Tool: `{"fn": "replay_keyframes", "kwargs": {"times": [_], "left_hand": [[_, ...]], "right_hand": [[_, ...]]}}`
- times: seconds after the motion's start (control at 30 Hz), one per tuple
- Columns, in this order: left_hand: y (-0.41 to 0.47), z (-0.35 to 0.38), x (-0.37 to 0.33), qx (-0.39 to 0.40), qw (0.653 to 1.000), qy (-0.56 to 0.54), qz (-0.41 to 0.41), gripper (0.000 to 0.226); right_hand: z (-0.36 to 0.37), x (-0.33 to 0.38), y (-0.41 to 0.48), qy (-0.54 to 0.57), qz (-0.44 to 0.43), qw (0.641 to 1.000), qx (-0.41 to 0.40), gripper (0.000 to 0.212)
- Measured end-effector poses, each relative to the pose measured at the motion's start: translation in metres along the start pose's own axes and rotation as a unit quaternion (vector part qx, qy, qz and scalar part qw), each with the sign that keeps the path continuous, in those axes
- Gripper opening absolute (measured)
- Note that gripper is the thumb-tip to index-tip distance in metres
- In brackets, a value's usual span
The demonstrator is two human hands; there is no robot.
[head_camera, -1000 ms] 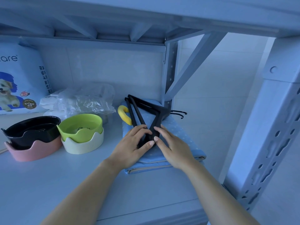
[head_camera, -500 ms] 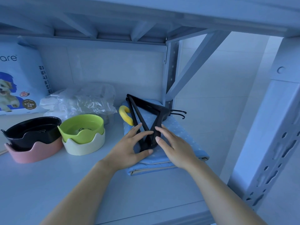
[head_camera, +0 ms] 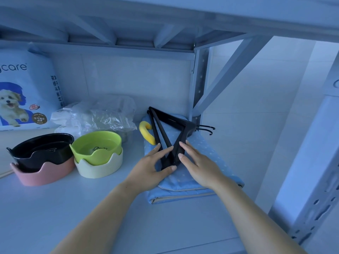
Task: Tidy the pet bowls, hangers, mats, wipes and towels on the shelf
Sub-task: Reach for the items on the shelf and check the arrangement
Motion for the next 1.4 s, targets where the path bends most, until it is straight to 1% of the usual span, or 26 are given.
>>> {"fn": "replay_keyframes", "kwargs": {"times": [0.27,0.5,0.63,0.77,0.87,0.93,1.03,1.17,1.4], "left_hand": [[-0.003,-0.001,-0.005,-0.026,1.000,-0.016,0.001,0.048],[-0.007,-0.003,-0.006,-0.045,0.999,-0.030,0.007,0.048],[-0.005,-0.005,-0.007,-0.032,0.998,-0.046,-0.011,0.057],[0.001,-0.010,-0.007,0.007,0.999,0.012,-0.035,0.072],[0.004,-0.016,-0.007,0.056,0.995,0.068,-0.046,0.084],[0.005,-0.021,-0.006,0.066,0.993,0.085,-0.052,0.089],[0.007,-0.028,-0.004,0.063,0.993,0.074,-0.061,0.093],[0.012,-0.025,0.001,0.081,0.993,0.046,-0.075,0.098],[0.016,-0.019,0.003,0.065,0.996,0.033,-0.059,0.102]], "right_hand": [[-0.002,0.005,-0.002,0.010,-0.028,1.000,-0.008,0.048],[-0.004,0.011,0.000,0.036,-0.034,0.999,-0.003,0.047],[-0.005,0.020,0.005,0.057,-0.043,0.997,-0.002,0.046],[-0.012,0.022,0.010,0.063,-0.037,0.997,-0.029,0.049],[-0.015,0.019,0.015,0.081,-0.013,0.996,-0.030,0.054],[-0.016,0.016,0.018,0.081,0.008,0.996,-0.023,0.057],[-0.014,0.012,0.023,0.080,0.028,0.996,-0.018,0.059],[-0.010,0.009,0.030,0.082,0.041,0.996,-0.012,0.062],[-0.006,0.005,0.034,0.104,0.041,0.993,-0.027,0.066]]}}
Point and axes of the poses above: each hand's wrist, its own y-axis towards the middle knuckle, its own z-axis out of the palm, x = y × z, the point moved 7 cm from there along y, towards the middle knuckle, and after that the axes turned 5 degrees about x, right-handed, at the moved point
